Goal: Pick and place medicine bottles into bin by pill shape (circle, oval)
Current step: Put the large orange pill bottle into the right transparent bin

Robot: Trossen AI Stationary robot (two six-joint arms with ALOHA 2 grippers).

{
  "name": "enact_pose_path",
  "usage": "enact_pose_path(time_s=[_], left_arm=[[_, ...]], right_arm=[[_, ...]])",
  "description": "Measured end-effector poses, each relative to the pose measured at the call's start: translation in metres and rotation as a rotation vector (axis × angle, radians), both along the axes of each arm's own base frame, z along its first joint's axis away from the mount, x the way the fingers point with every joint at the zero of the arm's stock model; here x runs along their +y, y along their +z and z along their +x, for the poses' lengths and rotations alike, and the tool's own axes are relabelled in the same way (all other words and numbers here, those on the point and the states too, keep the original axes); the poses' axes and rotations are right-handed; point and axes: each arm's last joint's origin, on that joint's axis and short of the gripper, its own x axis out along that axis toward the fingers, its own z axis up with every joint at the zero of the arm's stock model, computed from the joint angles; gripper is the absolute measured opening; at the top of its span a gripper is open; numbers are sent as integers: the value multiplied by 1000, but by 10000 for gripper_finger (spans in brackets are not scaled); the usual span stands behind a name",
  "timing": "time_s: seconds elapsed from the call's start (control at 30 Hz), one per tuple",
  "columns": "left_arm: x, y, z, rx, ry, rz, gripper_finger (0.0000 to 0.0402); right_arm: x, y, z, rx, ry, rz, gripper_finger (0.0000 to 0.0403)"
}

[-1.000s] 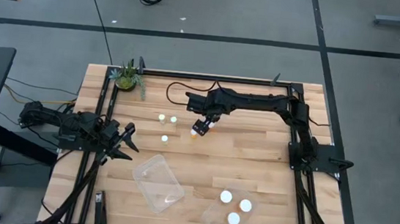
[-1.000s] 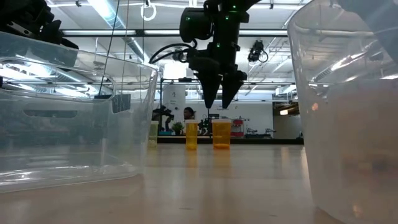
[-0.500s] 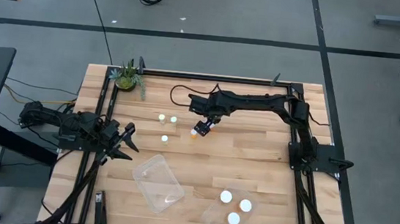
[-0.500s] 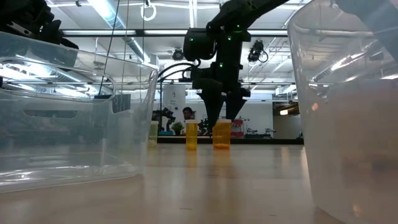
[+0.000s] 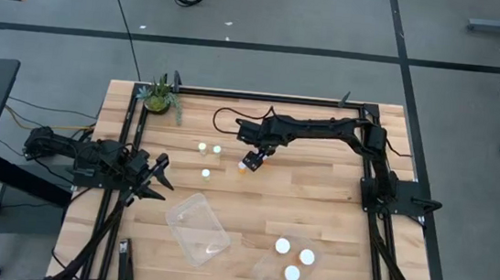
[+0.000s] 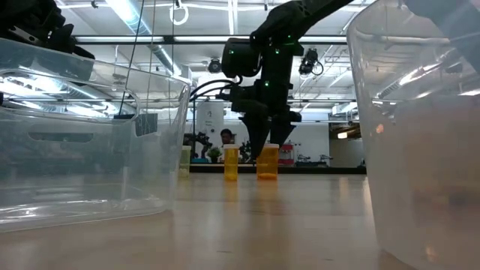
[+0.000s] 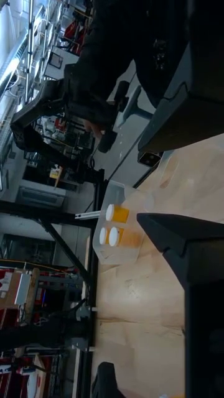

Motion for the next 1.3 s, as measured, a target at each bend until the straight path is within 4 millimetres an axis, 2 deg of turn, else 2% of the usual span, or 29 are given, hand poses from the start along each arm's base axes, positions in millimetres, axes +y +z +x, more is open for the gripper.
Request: enact_pose_path(time_s=[0.23, 0.57, 0.83, 1.0, 1.3], left_arm=[[0, 0, 0, 0, 0, 0, 179], [0, 0, 0, 0, 0, 0, 181], [0, 0, 0, 0, 0, 0, 177], [0, 0, 0, 0, 0, 0, 181], [0, 0, 0, 0, 0, 0, 178]], right_arm=[[0, 0, 0, -1, -10, 2, 267], [0, 0, 0, -1, -12, 3, 229], [1, 0, -1, 9, -17, 11, 226], [3, 10, -1, 32, -9, 16, 226], [20, 24, 2, 55, 23, 22, 226]])
